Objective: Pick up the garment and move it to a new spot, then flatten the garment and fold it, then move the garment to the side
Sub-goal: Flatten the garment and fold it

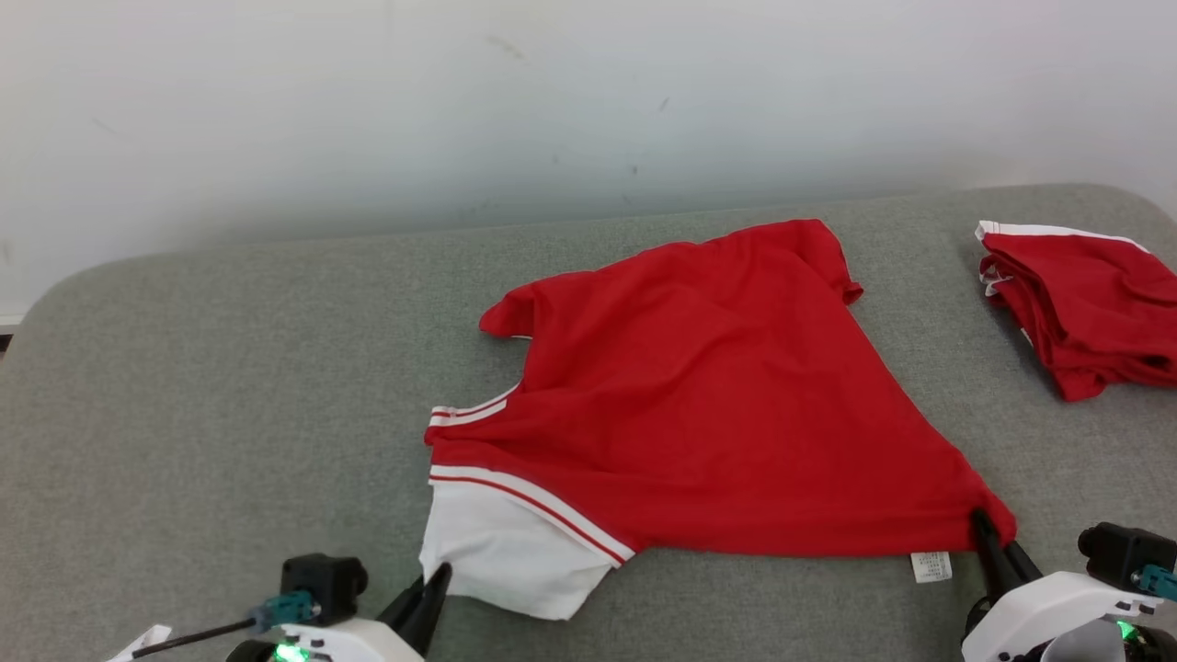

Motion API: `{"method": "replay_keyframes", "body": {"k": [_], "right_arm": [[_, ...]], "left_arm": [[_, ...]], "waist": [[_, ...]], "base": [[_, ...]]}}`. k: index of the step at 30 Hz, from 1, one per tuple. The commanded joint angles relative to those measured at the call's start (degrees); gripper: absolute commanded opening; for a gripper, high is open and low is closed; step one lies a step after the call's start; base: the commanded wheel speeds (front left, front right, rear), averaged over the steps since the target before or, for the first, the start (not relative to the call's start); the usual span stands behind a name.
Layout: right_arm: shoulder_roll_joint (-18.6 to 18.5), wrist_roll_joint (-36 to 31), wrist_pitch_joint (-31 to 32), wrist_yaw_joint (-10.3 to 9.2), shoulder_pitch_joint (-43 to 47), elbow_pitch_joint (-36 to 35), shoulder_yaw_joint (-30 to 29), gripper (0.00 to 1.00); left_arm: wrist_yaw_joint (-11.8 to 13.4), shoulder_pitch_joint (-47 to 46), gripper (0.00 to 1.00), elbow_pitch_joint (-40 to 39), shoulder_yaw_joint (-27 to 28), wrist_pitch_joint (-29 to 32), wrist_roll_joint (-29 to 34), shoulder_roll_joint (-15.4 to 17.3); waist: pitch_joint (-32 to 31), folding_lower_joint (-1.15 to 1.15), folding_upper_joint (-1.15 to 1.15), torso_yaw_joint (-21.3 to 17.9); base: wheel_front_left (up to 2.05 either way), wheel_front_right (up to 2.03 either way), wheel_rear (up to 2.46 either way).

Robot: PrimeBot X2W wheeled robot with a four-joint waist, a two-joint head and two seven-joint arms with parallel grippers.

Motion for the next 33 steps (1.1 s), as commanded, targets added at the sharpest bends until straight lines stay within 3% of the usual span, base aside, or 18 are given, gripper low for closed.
{"method": "replay_keyframes", "body": {"k": [1,9,19,28,33], "right_arm": [[-0.7,0.7,-0.4,-0.15,-0.1,-1.1,0.5,0.0],[-3.2,4.5,2.1,-0.15,-3.7,-8.8,2.8,0.0],[-6.0,7.2,8.5,-0.15,-18.8,-15.1,4.2,0.0],[-6.8,7.6,11.6,-0.15,-41.4,-8.6,2.7,0.0],[-7.0,4.3,9.1,-0.15,-54.1,-3.2,2.8,0.0]], "left_arm": [[-0.1,0.2,0.0,-1.2,0.0,-1.3,-0.3,0.5],[-0.3,-4.4,0.0,-7.6,1.1,-7.5,0.3,2.2],[-0.7,-25.3,0.0,-3.6,-0.8,-4.7,-0.8,8.9],[-0.6,-52.7,0.0,8.8,-8.4,-5.8,-5.6,14.0],[-0.6,-66.7,0.0,16.3,-11.9,-8.7,-6.1,14.2]], "waist": [[-0.2,0.0,0.0,0.0],[0.9,0.0,0.0,0.2],[10.0,0.0,0.0,1.2],[19.9,0.0,0.0,2.4],[23.9,0.0,0.0,3.4]], "base": [[0.0,0.0,0.0],[0.0,0.0,0.0],[0.0,0.0,0.0],[0.0,0.0,0.0],[0.0,0.0,0.0]]}}
